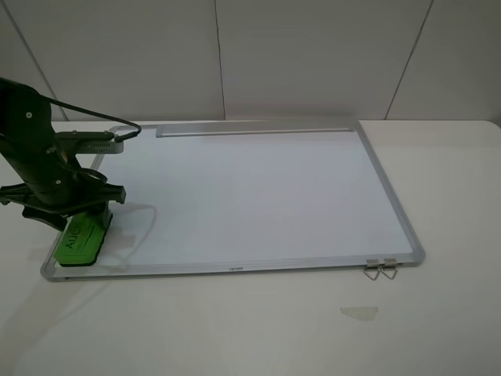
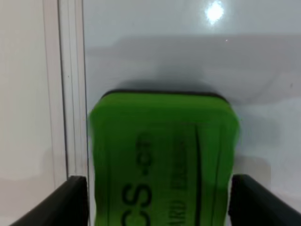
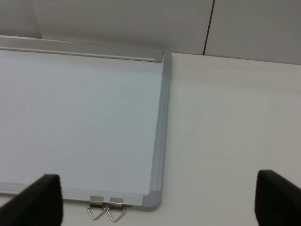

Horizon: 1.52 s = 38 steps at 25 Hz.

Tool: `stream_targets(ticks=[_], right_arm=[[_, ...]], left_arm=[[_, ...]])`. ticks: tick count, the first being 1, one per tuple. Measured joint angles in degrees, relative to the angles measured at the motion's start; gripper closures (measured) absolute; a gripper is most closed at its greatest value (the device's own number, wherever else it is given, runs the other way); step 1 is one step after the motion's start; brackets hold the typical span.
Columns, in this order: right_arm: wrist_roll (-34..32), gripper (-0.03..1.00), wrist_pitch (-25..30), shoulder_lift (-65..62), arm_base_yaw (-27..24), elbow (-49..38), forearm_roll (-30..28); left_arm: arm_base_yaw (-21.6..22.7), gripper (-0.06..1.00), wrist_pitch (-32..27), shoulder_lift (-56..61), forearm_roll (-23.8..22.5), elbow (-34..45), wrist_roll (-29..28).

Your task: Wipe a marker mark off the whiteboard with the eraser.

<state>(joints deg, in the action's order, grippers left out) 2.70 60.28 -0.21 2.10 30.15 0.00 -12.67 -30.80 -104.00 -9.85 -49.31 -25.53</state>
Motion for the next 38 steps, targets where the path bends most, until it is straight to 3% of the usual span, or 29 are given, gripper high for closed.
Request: stream_targets(ticks=[7, 12, 15, 23, 29, 38], right_arm=[[0.0, 0.15, 0.0, 0.0, 0.0, 0.0, 0.0], [0.0, 0.15, 0.0, 0.0, 0.0, 0.0, 0.0], [0.0, 0.15, 0.0, 0.0, 0.0, 0.0, 0.0], [0.0, 0.15, 0.0, 0.0, 0.0, 0.0, 0.0], [0.0, 0.15, 0.0, 0.0, 0.0, 0.0, 0.0], [0.0, 0.15, 0.0, 0.0, 0.0, 0.0, 0.0]], left_arm=[[0.0, 0.27, -2.54, 0.45, 0.0, 0.0, 0.0], [0.0, 0.27, -8.57, 4.04, 0.0, 0.0, 0.53], [0.52, 0.27, -14.14, 7.73, 0.05, -0.28, 2.35], [4.64, 0.27, -36.29, 18.01, 3.35, -0.84, 9.03], [4.7, 0.27, -37.66, 32.04, 7.12, 3.9, 12.92], [4.7, 0.27, -37.65, 60.58, 7.54, 17.01, 13.37]])
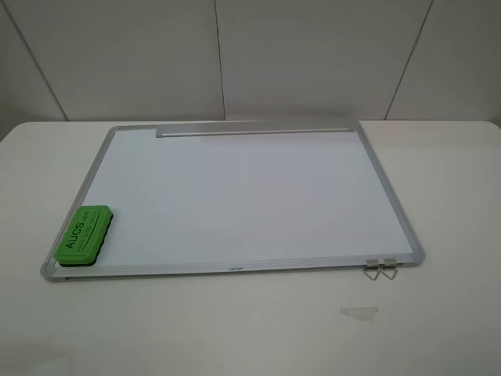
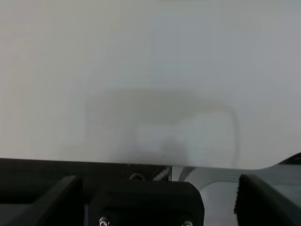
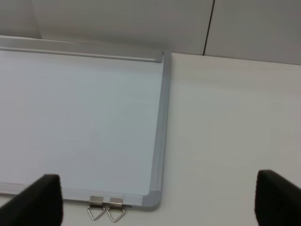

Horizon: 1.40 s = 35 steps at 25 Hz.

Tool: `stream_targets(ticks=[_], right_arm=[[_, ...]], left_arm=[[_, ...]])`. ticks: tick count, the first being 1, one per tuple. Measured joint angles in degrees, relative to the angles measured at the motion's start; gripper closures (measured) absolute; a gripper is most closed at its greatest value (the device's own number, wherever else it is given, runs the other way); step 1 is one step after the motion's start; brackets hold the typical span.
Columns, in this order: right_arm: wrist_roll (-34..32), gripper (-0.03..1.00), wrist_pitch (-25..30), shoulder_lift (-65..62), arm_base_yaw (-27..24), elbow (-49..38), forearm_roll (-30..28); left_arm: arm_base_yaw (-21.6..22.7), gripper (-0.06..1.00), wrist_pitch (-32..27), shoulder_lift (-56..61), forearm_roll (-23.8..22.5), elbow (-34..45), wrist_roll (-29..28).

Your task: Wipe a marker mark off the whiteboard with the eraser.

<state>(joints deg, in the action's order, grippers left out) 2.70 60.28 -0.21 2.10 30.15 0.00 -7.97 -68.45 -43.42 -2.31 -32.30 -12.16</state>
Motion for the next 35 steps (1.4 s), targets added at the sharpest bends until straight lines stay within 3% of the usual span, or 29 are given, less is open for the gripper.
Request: stream_targets(ticks=[9, 15, 19, 29, 35], right_arm=[[0.0, 0.15, 0.0, 0.0, 0.0, 0.0, 0.0], [0.0, 0.15, 0.0, 0.0, 0.0, 0.0, 0.0], [0.0, 0.15, 0.0, 0.0, 0.0, 0.0, 0.0], [0.0, 0.15, 0.0, 0.0, 0.0, 0.0, 0.0], [0.0, 0.15, 0.0, 0.0, 0.0, 0.0, 0.0]], left_arm=[[0.0, 0.27, 1.3, 27.47, 0.71, 0.85, 3.71], [0.0, 0.27, 2.03, 38.0, 0.87, 0.99, 7.6], [0.0, 0.27, 4.39, 40.11, 1.5, 1.69, 11.07], [0.43, 0.27, 7.32, 40.73, 2.65, 3.2, 11.28], [9.01, 0.27, 7.59, 43.76, 2.31, 3.2, 10.89]])
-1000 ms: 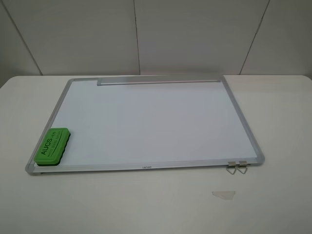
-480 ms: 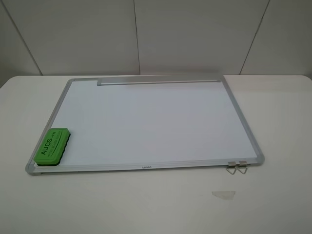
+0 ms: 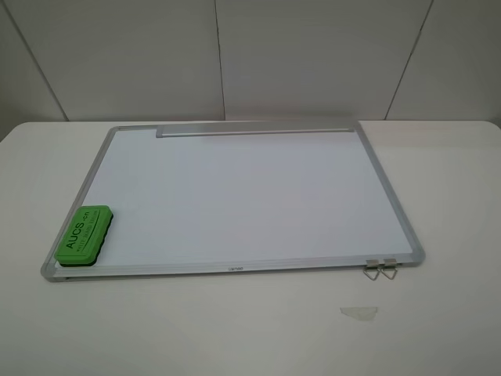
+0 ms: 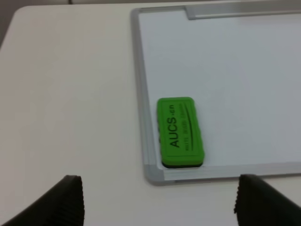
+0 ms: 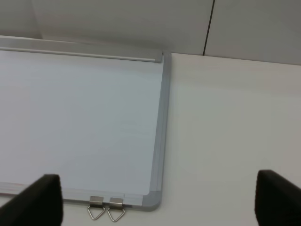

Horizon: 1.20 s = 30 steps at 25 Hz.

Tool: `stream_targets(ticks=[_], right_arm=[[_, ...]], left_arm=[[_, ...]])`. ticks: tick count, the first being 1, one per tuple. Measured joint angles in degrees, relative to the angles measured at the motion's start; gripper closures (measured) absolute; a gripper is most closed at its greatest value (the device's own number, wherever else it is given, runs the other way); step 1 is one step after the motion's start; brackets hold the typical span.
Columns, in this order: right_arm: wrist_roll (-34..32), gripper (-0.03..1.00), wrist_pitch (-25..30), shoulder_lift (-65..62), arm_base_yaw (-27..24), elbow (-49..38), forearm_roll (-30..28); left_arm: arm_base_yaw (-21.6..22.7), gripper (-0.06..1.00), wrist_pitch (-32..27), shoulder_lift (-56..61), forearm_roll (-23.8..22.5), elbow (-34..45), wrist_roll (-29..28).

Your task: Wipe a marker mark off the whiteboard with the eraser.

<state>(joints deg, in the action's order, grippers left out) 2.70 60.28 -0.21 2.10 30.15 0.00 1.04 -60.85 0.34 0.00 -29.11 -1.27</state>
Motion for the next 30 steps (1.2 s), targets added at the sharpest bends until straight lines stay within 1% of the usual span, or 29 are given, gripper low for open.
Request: stream_targets(ticks=[2, 3, 4, 6, 10, 17, 30], right_arm=[[0.0, 0.15, 0.0, 0.0, 0.0, 0.0, 0.0], [0.0, 0.15, 0.0, 0.0, 0.0, 0.0, 0.0], [0.0, 0.15, 0.0, 0.0, 0.0, 0.0, 0.0], [0.0, 0.15, 0.0, 0.0, 0.0, 0.0, 0.0], [0.0, 0.15, 0.0, 0.0, 0.0, 0.0, 0.0], [0.0, 0.15, 0.0, 0.0, 0.0, 0.0, 0.0], [0.0, 0.15, 0.0, 0.0, 0.0, 0.0, 0.0]], left_arm=[[3.73, 0.27, 0.0, 0.0, 0.0, 0.0, 0.0], [4.9, 0.27, 0.0, 0.0, 0.0, 0.0, -0.04], [5.83, 0.27, 0.0, 0.0, 0.0, 0.0, -0.04], [6.31, 0.27, 0.0, 0.0, 0.0, 0.0, -0.04], [4.76, 0.27, 0.0, 0.0, 0.0, 0.0, -0.04], [0.21, 0.27, 0.0, 0.0, 0.0, 0.0, 0.12], [0.03, 0.27, 0.0, 0.0, 0.0, 0.07, 0.21]])
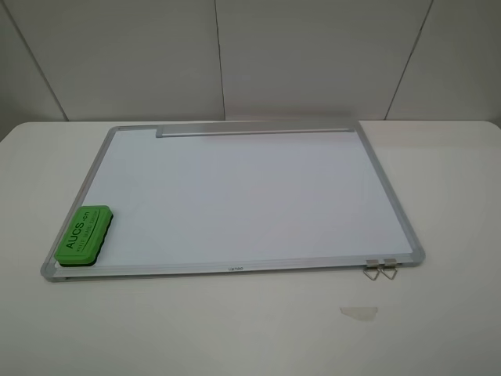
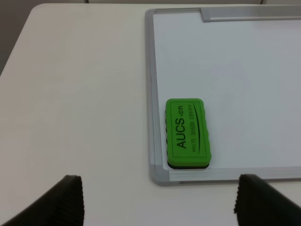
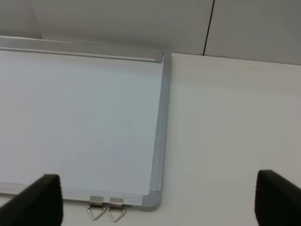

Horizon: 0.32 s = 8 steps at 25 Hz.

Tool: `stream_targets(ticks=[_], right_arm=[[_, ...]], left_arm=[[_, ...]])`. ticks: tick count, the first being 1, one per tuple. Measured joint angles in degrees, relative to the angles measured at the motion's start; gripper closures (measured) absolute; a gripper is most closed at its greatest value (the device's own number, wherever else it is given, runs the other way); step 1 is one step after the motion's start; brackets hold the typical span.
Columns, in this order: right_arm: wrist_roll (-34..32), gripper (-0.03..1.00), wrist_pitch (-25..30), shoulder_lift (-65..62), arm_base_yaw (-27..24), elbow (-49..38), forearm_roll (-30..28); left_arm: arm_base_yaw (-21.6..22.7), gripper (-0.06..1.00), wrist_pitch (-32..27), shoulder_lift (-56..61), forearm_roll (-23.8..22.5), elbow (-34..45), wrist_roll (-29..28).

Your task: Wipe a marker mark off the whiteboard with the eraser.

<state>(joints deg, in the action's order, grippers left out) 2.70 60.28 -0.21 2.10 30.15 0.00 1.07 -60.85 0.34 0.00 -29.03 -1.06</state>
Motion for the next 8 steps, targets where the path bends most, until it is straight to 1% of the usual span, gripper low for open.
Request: stream_targets(ticks=[8], right_arm=[[0.0, 0.15, 0.0, 0.0, 0.0, 0.0, 0.0]], left_arm=[[0.0, 0.27, 0.0, 0.0, 0.0, 0.03, 0.0]])
